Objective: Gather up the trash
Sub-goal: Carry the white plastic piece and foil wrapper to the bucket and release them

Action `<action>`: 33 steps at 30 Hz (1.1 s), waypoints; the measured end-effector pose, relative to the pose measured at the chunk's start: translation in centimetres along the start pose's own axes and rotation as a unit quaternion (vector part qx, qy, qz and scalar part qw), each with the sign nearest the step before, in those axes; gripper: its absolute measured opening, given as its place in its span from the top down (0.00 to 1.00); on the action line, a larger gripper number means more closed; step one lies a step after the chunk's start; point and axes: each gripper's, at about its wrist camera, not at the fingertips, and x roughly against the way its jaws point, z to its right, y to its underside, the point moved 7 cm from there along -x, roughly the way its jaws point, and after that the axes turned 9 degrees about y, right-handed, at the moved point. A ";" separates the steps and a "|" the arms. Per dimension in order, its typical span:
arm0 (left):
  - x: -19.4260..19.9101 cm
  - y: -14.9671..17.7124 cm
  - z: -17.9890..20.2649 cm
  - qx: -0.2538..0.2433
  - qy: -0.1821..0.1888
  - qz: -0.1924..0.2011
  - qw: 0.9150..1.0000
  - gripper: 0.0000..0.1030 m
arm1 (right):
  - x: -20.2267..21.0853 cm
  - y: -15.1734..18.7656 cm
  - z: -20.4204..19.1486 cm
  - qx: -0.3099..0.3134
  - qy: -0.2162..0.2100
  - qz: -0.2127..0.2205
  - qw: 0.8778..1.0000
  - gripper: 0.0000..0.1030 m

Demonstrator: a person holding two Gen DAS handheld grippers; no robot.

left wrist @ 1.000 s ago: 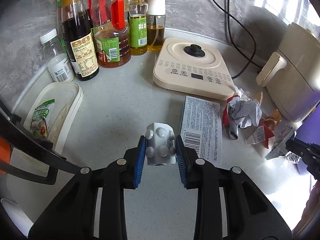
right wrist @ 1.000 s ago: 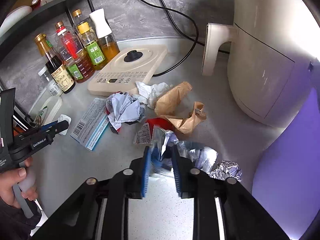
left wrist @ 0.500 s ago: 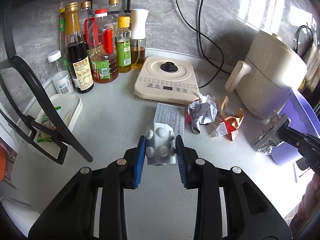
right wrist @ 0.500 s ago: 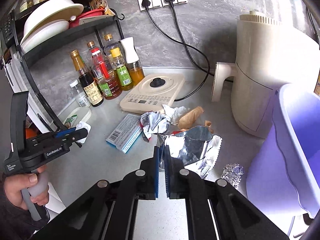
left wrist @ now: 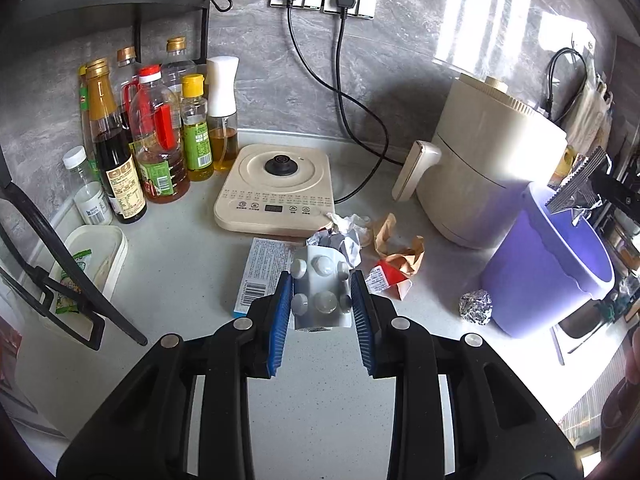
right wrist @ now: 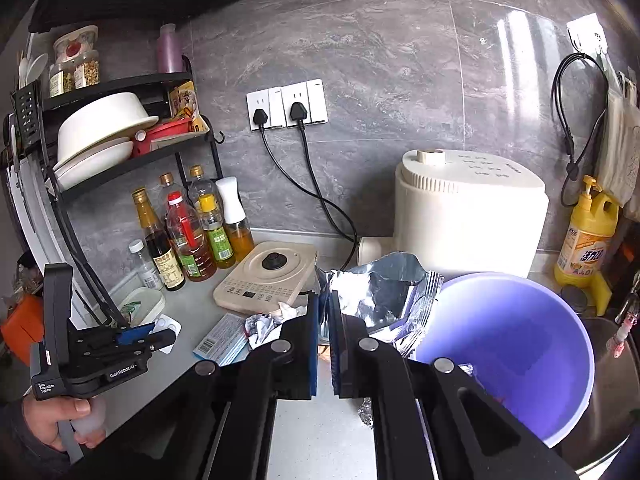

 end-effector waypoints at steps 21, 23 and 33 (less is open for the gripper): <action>-2.3 -5.0 11.8 -0.089 0.118 0.020 0.989 0.71 | 2.2 1.5 12.9 -0.090 0.158 0.010 0.983 0.20; -2.4 -5.5 13.2 -0.102 0.129 0.022 0.986 0.71 | 3.0 1.7 13.7 -0.101 0.162 0.012 0.982 0.20; -3.2 -7.3 20.1 -0.152 0.188 0.024 0.970 0.71 | 5.8 3.9 17.6 -0.138 0.196 0.004 0.971 0.17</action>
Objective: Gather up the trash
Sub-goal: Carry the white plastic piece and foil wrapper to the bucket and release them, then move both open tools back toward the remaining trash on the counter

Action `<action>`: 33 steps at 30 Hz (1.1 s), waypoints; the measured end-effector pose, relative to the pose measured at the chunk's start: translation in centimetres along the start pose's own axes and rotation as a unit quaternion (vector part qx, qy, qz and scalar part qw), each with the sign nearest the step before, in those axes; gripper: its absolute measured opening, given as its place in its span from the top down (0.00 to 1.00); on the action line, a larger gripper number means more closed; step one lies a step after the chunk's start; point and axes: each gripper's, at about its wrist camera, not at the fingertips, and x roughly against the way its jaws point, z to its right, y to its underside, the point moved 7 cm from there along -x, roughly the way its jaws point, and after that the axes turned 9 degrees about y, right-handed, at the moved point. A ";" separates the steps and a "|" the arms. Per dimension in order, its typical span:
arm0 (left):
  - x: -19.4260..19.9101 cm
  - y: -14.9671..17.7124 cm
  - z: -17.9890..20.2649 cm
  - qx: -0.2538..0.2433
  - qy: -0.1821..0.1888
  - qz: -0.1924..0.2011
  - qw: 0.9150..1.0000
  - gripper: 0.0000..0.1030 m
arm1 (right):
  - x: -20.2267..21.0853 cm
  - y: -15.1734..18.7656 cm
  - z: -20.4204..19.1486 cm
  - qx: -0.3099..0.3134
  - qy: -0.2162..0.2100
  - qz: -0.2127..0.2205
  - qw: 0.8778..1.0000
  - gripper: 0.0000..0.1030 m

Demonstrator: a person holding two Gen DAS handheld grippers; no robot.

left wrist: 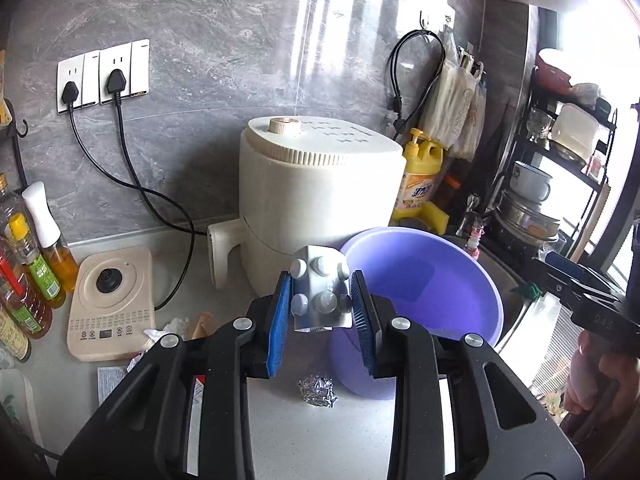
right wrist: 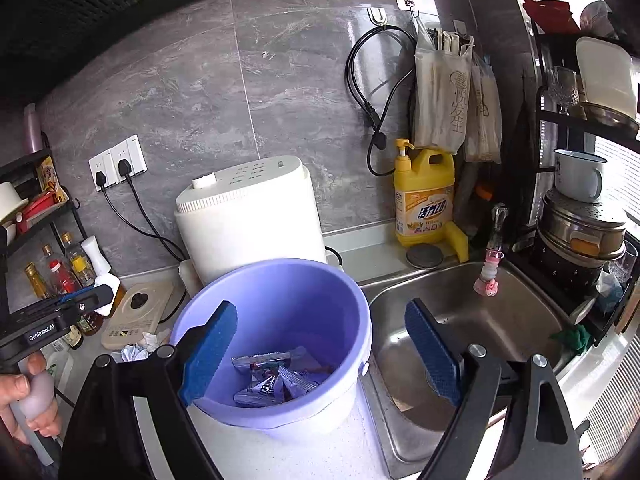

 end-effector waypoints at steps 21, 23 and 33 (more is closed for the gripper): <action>-0.9 -1.2 3.6 -0.023 0.072 -0.013 0.997 0.10 | 0.1 3.2 1.3 -0.024 0.008 -0.032 0.999 0.14; -0.3 -1.1 2.9 -0.019 0.058 -0.007 0.998 0.08 | 0.2 3.2 0.7 -0.022 0.003 -0.033 0.999 0.14; 4.3 0.9 -1.0 0.007 -0.013 0.016 1.000 0.06 | 1.3 3.8 -3.3 0.012 -0.015 -0.022 1.000 0.08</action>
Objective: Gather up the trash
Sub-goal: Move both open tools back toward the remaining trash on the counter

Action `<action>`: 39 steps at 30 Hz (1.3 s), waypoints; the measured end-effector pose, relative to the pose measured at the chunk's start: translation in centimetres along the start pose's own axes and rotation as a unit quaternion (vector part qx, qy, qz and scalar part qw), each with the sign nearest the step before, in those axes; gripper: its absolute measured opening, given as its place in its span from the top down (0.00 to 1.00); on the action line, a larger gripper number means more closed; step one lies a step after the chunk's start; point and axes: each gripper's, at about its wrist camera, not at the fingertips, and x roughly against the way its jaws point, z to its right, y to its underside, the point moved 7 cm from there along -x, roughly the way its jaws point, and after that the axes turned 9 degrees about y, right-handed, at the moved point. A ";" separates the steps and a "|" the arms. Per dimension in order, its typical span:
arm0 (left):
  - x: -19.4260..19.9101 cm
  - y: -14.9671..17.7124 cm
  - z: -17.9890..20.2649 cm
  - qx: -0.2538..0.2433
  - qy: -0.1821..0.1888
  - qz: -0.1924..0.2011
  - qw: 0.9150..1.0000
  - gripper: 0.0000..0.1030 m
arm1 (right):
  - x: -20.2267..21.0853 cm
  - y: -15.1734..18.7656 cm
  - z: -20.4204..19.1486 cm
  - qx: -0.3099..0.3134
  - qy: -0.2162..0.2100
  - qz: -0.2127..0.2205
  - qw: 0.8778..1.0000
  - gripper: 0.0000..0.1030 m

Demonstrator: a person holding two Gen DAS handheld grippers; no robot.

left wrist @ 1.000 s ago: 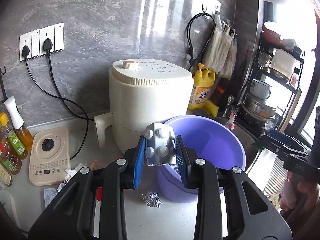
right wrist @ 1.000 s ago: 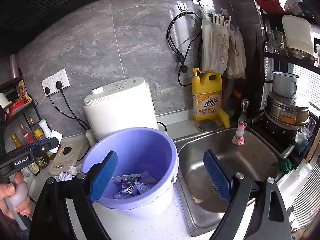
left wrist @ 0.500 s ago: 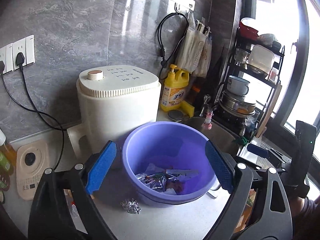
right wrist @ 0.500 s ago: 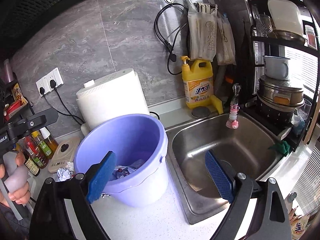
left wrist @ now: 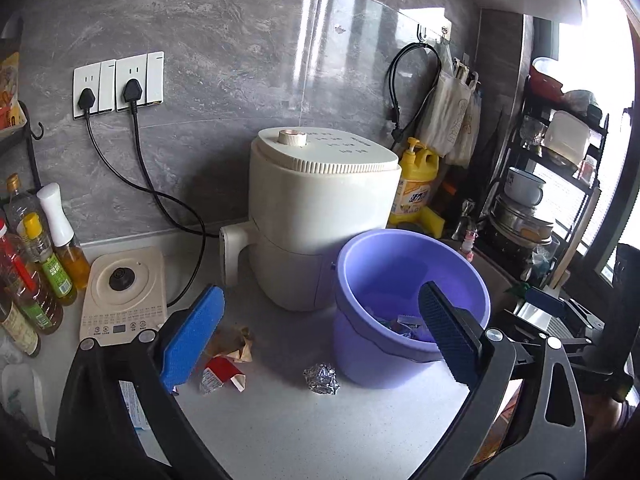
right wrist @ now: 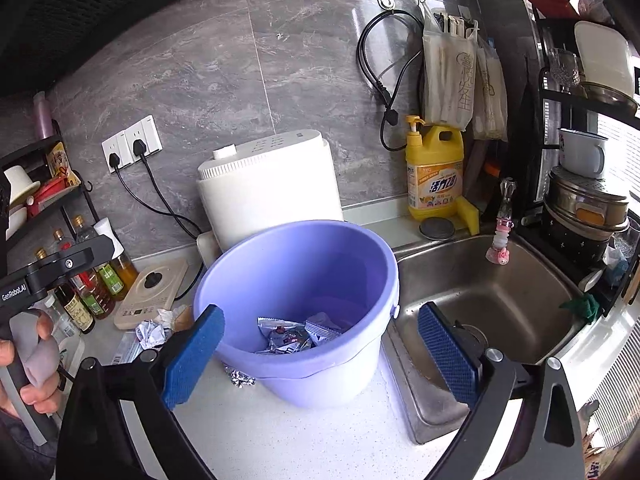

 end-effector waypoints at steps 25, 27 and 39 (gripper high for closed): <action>5.8 8.2 -8.9 0.071 -0.127 -0.033 0.989 0.06 | 1.0 5.8 -10.1 0.063 -0.095 -0.019 0.993 0.20; 5.7 8.5 -9.8 0.080 -0.131 -0.034 0.988 0.06 | 0.4 6.9 -11.4 0.074 -0.101 -0.030 0.992 0.23; 1.7 11.2 -14.1 0.115 -0.122 -0.064 0.984 0.21 | -6.4 12.0 -14.1 0.047 -0.040 -0.087 0.994 0.31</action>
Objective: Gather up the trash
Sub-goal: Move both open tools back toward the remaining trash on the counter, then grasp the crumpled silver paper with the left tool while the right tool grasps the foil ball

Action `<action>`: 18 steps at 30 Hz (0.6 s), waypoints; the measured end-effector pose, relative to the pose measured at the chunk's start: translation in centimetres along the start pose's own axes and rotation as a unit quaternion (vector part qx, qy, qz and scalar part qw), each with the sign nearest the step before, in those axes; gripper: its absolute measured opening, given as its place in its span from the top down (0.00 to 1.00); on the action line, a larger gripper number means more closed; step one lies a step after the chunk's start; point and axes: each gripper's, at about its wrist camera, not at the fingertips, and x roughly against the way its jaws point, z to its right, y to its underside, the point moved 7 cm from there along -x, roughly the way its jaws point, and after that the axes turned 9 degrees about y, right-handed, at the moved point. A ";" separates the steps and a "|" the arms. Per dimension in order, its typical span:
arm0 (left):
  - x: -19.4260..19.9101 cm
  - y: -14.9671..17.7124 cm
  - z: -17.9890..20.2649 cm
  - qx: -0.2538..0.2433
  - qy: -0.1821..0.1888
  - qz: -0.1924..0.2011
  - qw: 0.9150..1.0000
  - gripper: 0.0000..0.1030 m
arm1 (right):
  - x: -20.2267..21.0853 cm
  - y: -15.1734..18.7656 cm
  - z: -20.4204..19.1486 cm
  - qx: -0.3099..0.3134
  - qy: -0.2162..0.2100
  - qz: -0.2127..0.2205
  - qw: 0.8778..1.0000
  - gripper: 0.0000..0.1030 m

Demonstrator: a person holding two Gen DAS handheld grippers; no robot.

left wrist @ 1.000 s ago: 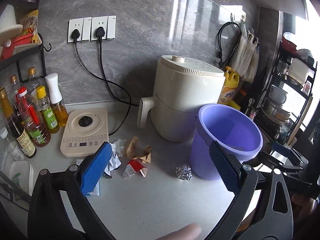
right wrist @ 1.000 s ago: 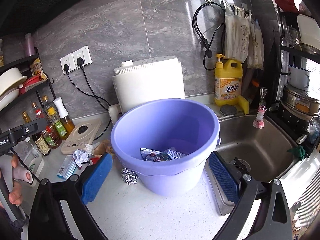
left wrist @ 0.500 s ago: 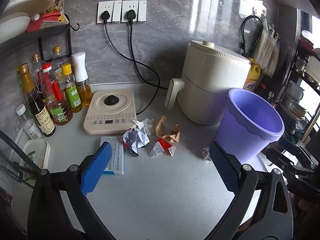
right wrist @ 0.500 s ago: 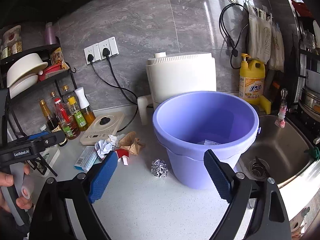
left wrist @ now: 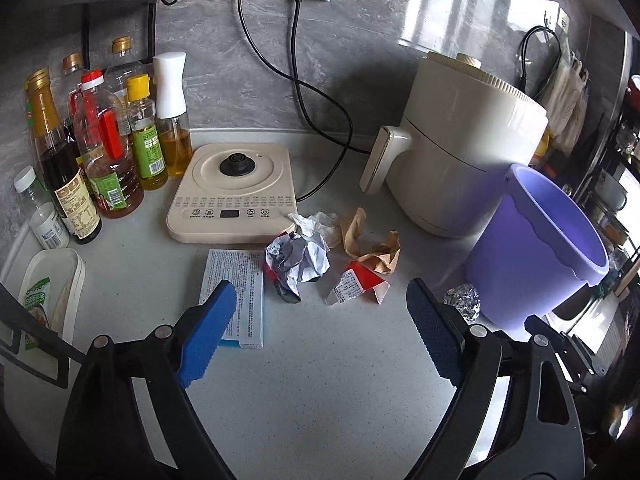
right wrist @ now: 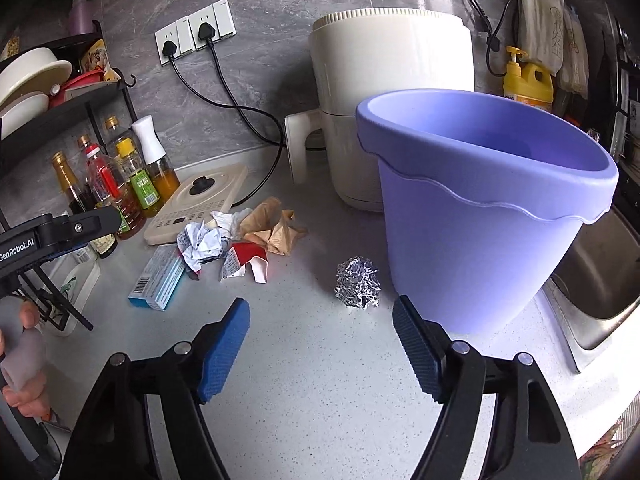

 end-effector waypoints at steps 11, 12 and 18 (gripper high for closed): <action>-5.4 0.2 -0.8 -0.008 0.013 -0.043 0.999 0.33 | -4.9 -0.2 -0.2 0.010 0.089 0.001 0.996 0.42; -5.9 0.1 -0.8 -0.009 0.013 -0.046 0.999 0.34 | -5.2 -0.2 -0.3 0.013 0.092 -0.001 0.996 0.42; -8.5 -0.7 -1.4 -0.010 0.012 -0.060 0.998 0.34 | -6.7 -0.3 -0.8 0.031 0.113 -0.003 0.993 0.41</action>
